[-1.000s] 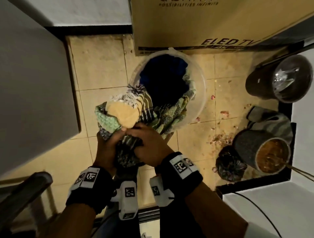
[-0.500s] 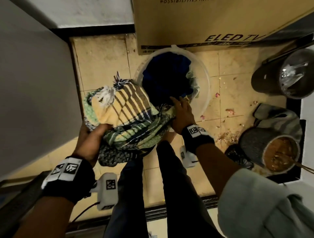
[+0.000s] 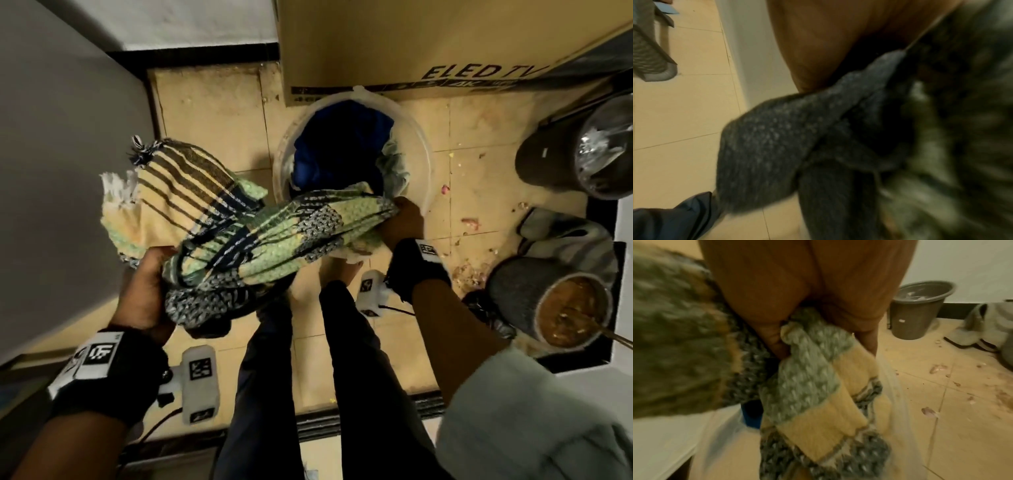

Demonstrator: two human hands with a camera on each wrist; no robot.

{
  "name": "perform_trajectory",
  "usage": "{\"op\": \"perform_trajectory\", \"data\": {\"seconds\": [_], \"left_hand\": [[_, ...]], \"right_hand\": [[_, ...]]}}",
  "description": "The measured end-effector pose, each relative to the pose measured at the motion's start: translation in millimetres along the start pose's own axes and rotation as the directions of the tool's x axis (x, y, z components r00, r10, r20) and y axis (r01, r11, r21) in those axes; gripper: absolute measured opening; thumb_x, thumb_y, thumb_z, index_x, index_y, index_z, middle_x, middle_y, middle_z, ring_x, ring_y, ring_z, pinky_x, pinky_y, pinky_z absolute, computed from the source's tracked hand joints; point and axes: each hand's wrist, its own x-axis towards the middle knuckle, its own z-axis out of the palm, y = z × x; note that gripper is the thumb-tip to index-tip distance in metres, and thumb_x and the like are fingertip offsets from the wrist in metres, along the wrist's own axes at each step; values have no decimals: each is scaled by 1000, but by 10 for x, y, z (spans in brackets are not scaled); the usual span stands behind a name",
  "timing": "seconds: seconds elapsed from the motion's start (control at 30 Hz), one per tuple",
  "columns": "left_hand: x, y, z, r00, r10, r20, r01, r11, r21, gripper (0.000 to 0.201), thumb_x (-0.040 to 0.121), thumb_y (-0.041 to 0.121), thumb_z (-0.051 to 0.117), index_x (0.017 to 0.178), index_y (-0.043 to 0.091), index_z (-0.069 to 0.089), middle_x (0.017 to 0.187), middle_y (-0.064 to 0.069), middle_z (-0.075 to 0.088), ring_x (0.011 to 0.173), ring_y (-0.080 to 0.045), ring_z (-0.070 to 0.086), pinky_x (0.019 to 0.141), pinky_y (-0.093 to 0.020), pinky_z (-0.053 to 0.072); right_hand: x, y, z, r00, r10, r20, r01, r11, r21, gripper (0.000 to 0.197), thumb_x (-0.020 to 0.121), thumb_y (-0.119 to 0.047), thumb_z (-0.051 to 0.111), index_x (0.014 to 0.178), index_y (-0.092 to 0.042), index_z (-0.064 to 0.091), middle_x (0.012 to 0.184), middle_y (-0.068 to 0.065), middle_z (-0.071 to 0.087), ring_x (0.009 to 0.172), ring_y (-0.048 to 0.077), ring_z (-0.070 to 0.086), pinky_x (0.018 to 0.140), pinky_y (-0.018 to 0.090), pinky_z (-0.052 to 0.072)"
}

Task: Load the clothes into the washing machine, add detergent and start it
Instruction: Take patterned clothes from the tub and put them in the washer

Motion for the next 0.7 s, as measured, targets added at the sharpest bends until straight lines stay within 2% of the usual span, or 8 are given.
{"op": "perform_trajectory", "data": {"seconds": [0.07, 0.17, 0.23, 0.37, 0.47, 0.53, 0.63, 0.7], "left_hand": [[111, 3, 81, 997, 55, -60, -58, 998, -36, 56, 85, 37, 41, 117, -2, 63, 100, -21, 63, 74, -30, 59, 64, -33, 43], [204, -2, 260, 995, 76, -66, -79, 996, -44, 43, 88, 37, 40, 94, 12, 74, 90, -11, 70, 72, -25, 63, 66, -32, 44], [238, 1, 396, 994, 90, -68, -92, 996, -19, 48, 84, 46, 45, 100, 12, 74, 97, -11, 72, 79, -27, 62, 64, -31, 44], [267, 36, 603, 965, 215, -151, -221, 975, -23, 72, 72, 44, 65, 134, 11, 52, 123, -16, 64, 96, -31, 67, 58, -30, 54], [160, 133, 740, 883, 393, -257, -414, 910, -29, 42, 88, 17, 59, 129, 19, 53, 102, 1, 70, 80, -10, 70, 56, -26, 55], [-38, 207, 796, 863, 442, -245, -463, 886, -32, 34, 92, 10, 55, 123, 24, 55, 94, 12, 71, 78, -3, 69, 60, -26, 57], [-313, 331, 664, 841, 434, -324, -470, 882, -36, 46, 90, 13, 58, 135, 19, 48, 99, 14, 67, 76, 0, 69, 60, -25, 52], [-497, 407, 560, 839, 426, -339, -465, 884, -39, 48, 88, 15, 60, 134, 18, 47, 99, 12, 67, 77, -4, 69, 63, -27, 52]], "right_hand": [[-36, -86, -290, 992, 63, -106, -35, 968, 247, 38, 75, -24, 69, 106, -4, 65, 109, 22, 67, 96, 27, 61, 82, 36, 51], [-194, -395, -614, 981, 34, -193, 75, 845, 530, 23, 69, -23, 60, 84, -6, 64, 81, 14, 66, 76, 19, 56, 66, 31, 45], [-348, -666, -748, 977, -21, -214, 163, 719, 676, 17, 71, -18, 51, 79, -10, 63, 75, 9, 63, 74, 21, 57, 66, 34, 47], [-872, -1235, -546, 926, -366, -88, 338, 705, 624, 28, 78, -3, 56, 104, -5, 65, 98, 9, 71, 91, 22, 68, 81, 35, 57], [-1433, -1413, -83, 821, -529, 215, 447, 830, 334, 46, 72, -27, 59, 112, -5, 63, 118, 14, 60, 108, 27, 58, 96, 40, 49], [-1641, -1442, 42, 769, -567, 295, 492, 820, 293, 58, 65, -40, 51, 107, -3, 64, 123, 16, 51, 119, 33, 46, 103, 48, 37], [-1731, -1528, -79, 831, -441, 339, 200, 805, 558, 35, 71, -20, 52, 99, -2, 64, 105, 0, 62, 104, 16, 59, 90, 43, 46], [-1746, -1586, -189, 865, -446, 230, 269, 799, 537, 21, 73, -18, 56, 87, -27, 69, 102, -2, 66, 101, 19, 62, 90, 45, 50]]}}
